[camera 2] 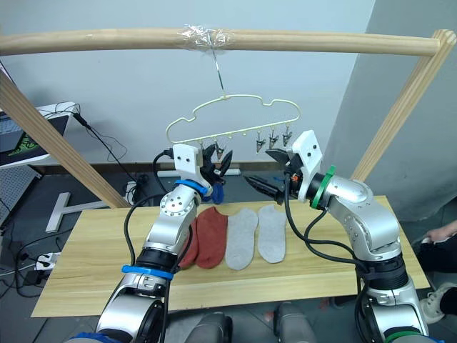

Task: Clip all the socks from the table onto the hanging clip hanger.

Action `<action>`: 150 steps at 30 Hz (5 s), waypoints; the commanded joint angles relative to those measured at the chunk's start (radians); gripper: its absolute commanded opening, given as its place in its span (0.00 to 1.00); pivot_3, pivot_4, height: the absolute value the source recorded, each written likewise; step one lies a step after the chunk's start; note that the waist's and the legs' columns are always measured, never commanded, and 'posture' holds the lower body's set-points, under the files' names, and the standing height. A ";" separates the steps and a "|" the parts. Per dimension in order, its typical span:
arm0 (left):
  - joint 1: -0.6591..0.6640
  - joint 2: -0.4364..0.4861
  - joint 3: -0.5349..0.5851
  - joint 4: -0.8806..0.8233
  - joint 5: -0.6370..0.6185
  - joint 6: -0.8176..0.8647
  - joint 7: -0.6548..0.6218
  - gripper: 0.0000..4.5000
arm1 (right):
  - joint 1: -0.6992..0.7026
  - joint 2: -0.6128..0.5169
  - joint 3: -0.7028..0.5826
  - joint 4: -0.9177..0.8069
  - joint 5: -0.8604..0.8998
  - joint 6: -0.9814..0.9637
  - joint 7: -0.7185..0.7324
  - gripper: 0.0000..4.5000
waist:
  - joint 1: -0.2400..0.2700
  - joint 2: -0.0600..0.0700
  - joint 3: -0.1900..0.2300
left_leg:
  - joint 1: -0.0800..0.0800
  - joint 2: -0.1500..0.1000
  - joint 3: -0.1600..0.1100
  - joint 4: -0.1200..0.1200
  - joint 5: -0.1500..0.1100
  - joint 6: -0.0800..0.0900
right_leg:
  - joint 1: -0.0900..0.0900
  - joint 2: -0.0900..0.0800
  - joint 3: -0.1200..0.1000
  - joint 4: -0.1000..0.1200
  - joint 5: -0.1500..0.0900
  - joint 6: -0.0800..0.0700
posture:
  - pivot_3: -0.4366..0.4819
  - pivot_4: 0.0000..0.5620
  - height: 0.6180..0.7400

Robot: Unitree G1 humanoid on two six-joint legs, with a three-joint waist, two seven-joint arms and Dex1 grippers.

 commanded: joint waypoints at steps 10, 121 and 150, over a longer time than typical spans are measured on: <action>-0.014 -0.003 0.002 -0.042 0.003 -0.023 0.009 0.48 | -0.009 -0.001 -0.011 -0.045 0.016 -0.011 -0.002 1.00 | 0.000 0.000 0.000 | 0.000 0.000 0.000 0.000 0.000 0.000 | 0.000 0.000 0.000 0.000 0.000 0.000 | 0.41 0.29 1.00; 0.096 -0.115 0.316 -0.344 -0.701 0.651 0.003 0.00 | 0.212 0.172 0.195 0.323 -0.576 -0.624 -0.164 0.00 | -0.001 -0.001 -0.004 | 0.011 0.000 0.001 0.000 0.000 0.000 | 0.010 0.001 0.002 -0.001 -0.003 0.005 | 0.47 0.31 1.00; 0.102 -0.121 0.305 -0.371 -0.730 0.668 0.009 0.00 | 0.146 0.243 0.246 0.289 -0.539 -0.574 -0.137 0.00 | -0.001 -0.002 -0.003 | 0.007 0.000 -0.001 -0.001 0.000 0.000 | 0.008 0.001 0.001 -0.003 -0.003 0.005 | 0.47 0.34 1.00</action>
